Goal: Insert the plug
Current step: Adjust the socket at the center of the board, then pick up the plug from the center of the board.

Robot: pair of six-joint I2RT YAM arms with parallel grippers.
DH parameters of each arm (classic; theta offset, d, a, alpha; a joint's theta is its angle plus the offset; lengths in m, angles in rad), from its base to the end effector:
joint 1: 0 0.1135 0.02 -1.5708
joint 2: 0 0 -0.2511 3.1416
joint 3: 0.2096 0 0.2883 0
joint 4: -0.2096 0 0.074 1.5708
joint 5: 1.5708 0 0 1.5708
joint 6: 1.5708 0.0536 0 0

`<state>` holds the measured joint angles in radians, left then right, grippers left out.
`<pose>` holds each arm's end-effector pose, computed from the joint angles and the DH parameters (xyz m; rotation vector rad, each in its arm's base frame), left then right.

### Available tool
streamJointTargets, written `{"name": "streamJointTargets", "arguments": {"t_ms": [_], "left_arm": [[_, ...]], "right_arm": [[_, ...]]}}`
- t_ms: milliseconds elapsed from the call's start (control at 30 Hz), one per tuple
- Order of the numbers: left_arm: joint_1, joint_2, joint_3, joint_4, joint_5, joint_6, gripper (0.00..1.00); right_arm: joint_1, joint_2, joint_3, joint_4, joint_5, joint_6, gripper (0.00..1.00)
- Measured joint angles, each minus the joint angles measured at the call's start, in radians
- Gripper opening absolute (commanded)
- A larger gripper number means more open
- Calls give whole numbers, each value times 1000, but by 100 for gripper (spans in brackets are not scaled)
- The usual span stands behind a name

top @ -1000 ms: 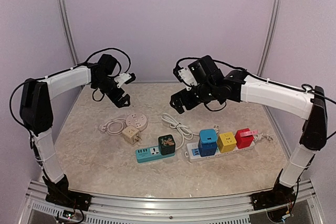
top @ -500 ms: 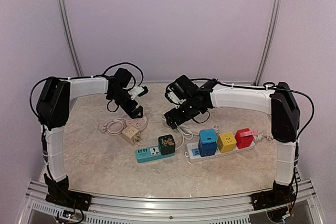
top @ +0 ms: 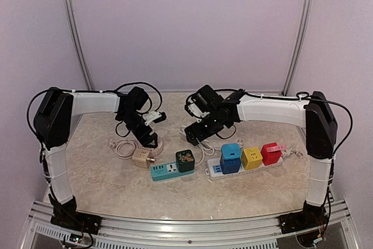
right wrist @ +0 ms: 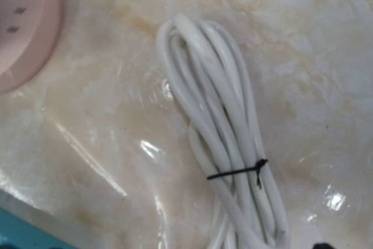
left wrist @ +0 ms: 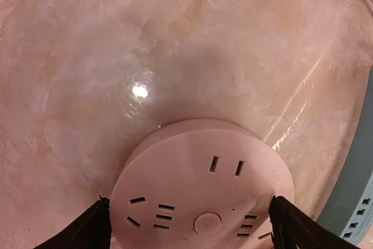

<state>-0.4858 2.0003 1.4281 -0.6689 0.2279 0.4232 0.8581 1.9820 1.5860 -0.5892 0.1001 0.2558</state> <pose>0.3790 -0.2138 0.1201 1.2775 2.4931 -0.3350 0.3140 0.3552 0.1841 -0.7272 2.4725 0.3011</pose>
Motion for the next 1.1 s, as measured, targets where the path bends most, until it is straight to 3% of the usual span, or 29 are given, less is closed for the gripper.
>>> {"name": "streamJointTargets", "arguments": {"t_ms": [133, 300, 567, 800, 1100], "left_arm": [[0, -44, -31, -78, -1, 7, 96], [0, -146, -29, -157, 12, 56, 95], [-69, -424, -152, -286, 37, 478, 95], [-126, -298, -164, -267, -53, 624, 93], [-146, -277, -221, -224, -84, 666, 83]], "right_arm": [[1, -19, -13, 11, -6, -2, 91], [7, -38, -19, 20, -6, -10, 91], [19, -79, -82, 51, 1, -27, 92], [39, -85, -87, 65, 13, -27, 92], [52, -110, -111, 66, 29, -31, 92]]}}
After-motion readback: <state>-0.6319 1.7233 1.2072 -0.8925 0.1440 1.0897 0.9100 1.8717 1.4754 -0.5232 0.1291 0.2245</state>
